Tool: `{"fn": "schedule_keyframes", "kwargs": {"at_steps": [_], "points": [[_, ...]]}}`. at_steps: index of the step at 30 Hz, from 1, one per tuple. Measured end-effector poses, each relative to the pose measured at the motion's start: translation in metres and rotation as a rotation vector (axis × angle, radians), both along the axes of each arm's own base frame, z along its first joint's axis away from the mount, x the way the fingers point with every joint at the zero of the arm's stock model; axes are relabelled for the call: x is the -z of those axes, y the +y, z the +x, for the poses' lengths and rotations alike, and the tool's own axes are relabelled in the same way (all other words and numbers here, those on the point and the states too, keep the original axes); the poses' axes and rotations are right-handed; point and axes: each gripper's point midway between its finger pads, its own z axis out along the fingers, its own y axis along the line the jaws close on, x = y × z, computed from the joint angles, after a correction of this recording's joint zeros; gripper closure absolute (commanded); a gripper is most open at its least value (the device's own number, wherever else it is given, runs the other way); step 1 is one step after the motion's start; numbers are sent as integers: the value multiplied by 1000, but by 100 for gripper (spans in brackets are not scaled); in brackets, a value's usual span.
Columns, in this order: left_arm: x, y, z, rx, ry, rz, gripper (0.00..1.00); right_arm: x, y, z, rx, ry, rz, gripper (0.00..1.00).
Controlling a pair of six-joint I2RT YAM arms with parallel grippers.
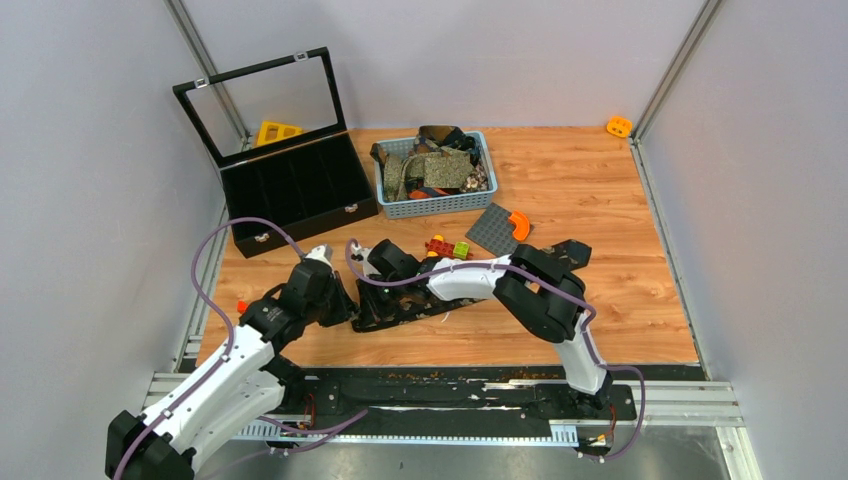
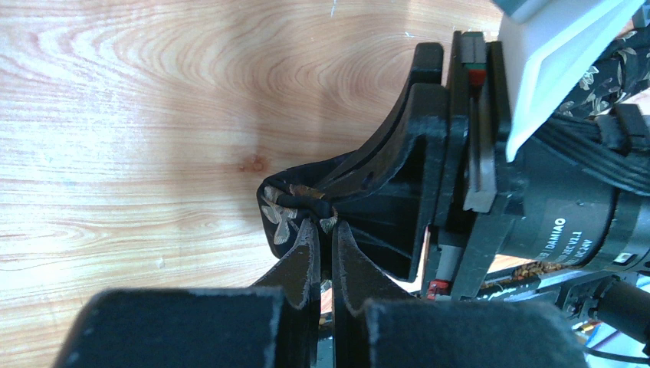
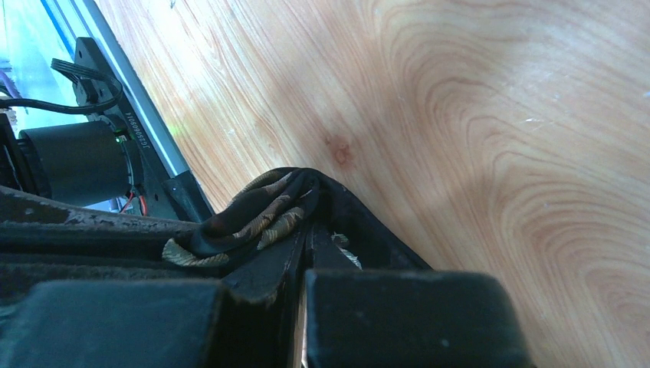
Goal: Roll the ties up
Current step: Roll the tie at the center of the board.
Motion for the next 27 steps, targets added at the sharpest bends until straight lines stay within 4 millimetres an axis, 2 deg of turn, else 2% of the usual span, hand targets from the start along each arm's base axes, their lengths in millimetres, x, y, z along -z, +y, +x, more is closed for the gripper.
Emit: {"fn": "schedule_keyframes", "kwargs": {"at_steps": [14,27], "points": [[13,-1,1,18,37,35,100,3,5,-2,-1,16,27,100],[23,-7,5,33,68,36,100,4,-3,3,18,12,34,100]]}}
